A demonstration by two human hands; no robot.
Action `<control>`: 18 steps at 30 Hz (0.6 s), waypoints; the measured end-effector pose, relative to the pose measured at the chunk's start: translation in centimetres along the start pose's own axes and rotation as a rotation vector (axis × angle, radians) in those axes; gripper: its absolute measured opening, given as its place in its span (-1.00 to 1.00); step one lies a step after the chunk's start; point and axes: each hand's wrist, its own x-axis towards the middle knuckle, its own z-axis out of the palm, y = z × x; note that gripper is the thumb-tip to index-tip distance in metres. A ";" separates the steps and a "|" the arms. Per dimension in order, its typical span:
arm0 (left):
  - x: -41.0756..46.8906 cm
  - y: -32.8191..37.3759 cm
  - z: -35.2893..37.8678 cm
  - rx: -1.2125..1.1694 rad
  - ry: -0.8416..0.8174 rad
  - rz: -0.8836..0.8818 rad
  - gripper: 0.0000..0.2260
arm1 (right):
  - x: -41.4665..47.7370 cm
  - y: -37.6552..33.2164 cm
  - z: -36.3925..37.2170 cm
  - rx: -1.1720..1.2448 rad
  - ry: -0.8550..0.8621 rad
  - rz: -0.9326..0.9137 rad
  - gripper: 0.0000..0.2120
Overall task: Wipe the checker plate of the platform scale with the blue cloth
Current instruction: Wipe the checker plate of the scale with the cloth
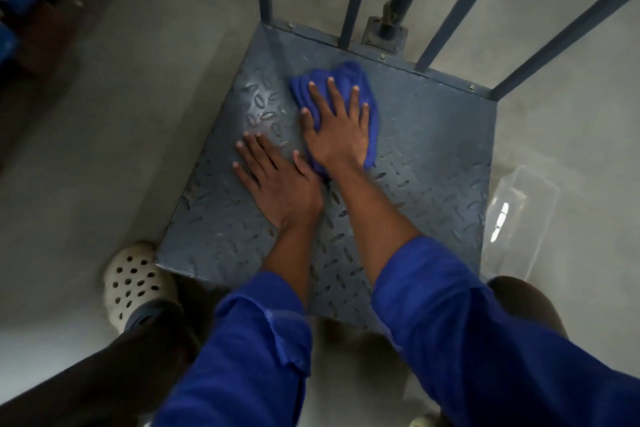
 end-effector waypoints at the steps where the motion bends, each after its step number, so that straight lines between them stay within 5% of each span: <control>1: -0.6 -0.7 0.1 0.014 0.005 -0.010 -0.34 | 0.2 -1.5 0.5 0.008 -0.002 -0.047 -0.43; 12: -4.2 -3.1 -0.7 0.118 -0.055 -0.016 -0.32 | -2.0 -2.9 0.3 0.059 -0.137 -0.454 -0.52; 18: -5.8 -3.4 -0.1 0.088 -0.007 0.010 -0.32 | -6.6 7.9 -1.9 0.075 -0.003 -0.206 -0.48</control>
